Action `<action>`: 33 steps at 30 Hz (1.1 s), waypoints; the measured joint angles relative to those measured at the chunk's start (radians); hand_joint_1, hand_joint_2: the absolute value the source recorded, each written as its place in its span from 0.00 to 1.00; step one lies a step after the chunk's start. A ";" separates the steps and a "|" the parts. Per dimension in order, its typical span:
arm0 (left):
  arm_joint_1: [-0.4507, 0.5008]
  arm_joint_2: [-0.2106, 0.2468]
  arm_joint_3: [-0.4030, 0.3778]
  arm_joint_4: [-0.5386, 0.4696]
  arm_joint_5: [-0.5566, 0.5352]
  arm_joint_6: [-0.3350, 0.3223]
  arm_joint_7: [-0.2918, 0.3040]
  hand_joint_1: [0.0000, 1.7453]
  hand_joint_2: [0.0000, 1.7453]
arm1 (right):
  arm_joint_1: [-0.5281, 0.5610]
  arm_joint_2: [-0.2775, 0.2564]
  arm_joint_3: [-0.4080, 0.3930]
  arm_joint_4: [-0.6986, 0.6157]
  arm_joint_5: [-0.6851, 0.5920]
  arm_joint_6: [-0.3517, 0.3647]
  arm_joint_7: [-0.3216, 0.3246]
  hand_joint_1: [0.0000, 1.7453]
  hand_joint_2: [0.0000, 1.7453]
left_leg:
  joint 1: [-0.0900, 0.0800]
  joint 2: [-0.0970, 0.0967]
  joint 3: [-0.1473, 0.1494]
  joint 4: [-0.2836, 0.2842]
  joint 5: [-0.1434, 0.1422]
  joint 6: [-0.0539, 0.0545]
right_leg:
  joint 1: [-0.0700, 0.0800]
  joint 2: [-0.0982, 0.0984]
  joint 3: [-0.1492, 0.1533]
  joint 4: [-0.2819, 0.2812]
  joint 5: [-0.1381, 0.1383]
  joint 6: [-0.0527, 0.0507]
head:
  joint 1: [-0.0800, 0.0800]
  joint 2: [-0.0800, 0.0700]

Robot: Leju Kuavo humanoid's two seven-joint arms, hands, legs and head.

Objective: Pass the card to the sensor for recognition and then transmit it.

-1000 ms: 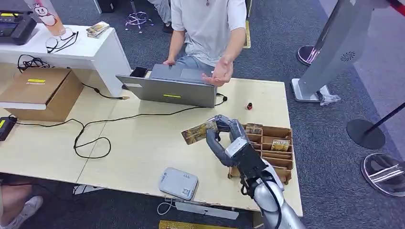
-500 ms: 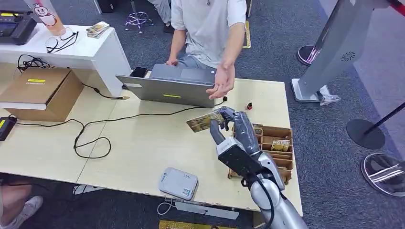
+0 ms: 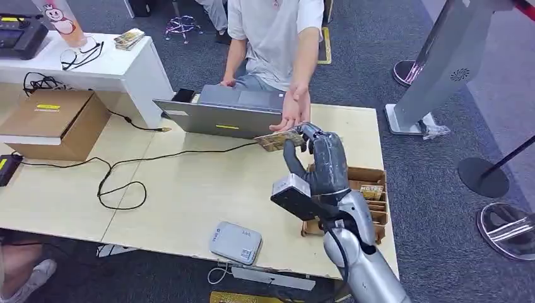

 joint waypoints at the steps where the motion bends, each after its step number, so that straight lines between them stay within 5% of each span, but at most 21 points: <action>1: 0.000 0.000 0.000 0.000 0.000 0.001 0.000 0.00 0.00 | -0.004 0.002 0.000 0.006 0.026 -0.019 0.005 1.00 1.00 | 0.000 0.000 0.000 0.000 0.000 0.000 | 0.000 0.000 0.000 0.000 0.000 0.000 | 0.000 0.000; 15: 0.000 -0.001 0.000 0.000 0.003 0.016 0.008 0.00 0.00 | -0.065 0.022 0.016 0.099 0.368 -0.206 0.077 1.00 1.00 | 0.000 0.000 0.000 0.000 0.000 0.000 | 0.000 0.000 0.000 0.000 0.000 0.000 | 0.000 0.000; 33: 0.001 -0.004 0.000 0.000 0.015 0.031 0.012 0.00 0.00 | -0.108 0.048 0.046 0.202 0.738 -0.260 0.197 1.00 1.00 | 0.000 0.000 0.000 0.000 0.000 0.000 | 0.000 0.000 0.000 0.000 0.000 0.000 | 0.000 0.000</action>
